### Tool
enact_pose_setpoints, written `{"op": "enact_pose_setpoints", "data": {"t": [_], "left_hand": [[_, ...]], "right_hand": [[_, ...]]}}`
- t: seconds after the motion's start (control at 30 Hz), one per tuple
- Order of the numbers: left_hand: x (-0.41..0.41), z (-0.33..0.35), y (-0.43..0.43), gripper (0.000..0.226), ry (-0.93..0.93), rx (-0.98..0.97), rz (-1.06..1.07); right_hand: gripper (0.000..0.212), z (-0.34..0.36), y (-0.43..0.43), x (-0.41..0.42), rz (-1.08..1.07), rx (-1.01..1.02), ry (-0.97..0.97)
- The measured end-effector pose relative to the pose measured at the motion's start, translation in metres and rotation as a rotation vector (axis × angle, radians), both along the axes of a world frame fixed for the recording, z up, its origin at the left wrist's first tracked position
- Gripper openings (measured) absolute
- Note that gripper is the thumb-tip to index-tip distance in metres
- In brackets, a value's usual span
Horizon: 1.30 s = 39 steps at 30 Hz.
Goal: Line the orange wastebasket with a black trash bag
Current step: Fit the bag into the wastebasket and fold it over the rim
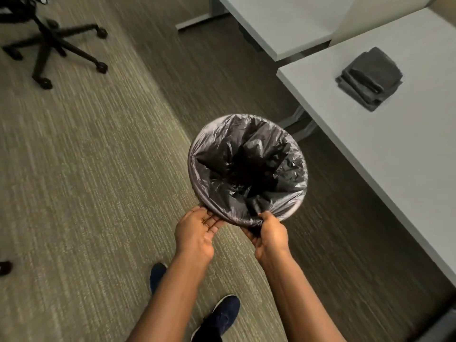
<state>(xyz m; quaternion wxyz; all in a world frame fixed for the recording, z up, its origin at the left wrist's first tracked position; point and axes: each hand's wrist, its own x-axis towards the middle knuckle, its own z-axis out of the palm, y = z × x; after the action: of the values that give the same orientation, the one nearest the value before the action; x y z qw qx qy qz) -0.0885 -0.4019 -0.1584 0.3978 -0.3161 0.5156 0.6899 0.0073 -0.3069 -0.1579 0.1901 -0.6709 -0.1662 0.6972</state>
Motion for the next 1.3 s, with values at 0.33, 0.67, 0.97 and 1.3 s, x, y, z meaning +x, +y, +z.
{"op": "enact_pose_setpoints", "data": {"t": [0.33,0.67,0.97,1.3], "left_hand": [[-0.016,-0.030,0.032,0.019,-0.251,0.182,0.072],[-0.057,-0.067,0.073,0.054,-0.184,0.040,-0.077],[-0.047,-0.103,0.126,0.033,-0.164,-0.061,-0.124],[-0.054,-0.186,0.168,0.019,-0.157,-0.015,-0.117]], "right_hand": [[0.022,-0.030,0.018,-0.020,0.029,-0.030,-0.070],[0.030,-0.076,0.044,-0.078,0.014,-0.057,-0.214],[0.019,-0.123,0.080,-0.126,0.034,-0.068,-0.188],[0.038,-0.191,0.159,-0.092,0.147,-0.077,-0.150]]}}
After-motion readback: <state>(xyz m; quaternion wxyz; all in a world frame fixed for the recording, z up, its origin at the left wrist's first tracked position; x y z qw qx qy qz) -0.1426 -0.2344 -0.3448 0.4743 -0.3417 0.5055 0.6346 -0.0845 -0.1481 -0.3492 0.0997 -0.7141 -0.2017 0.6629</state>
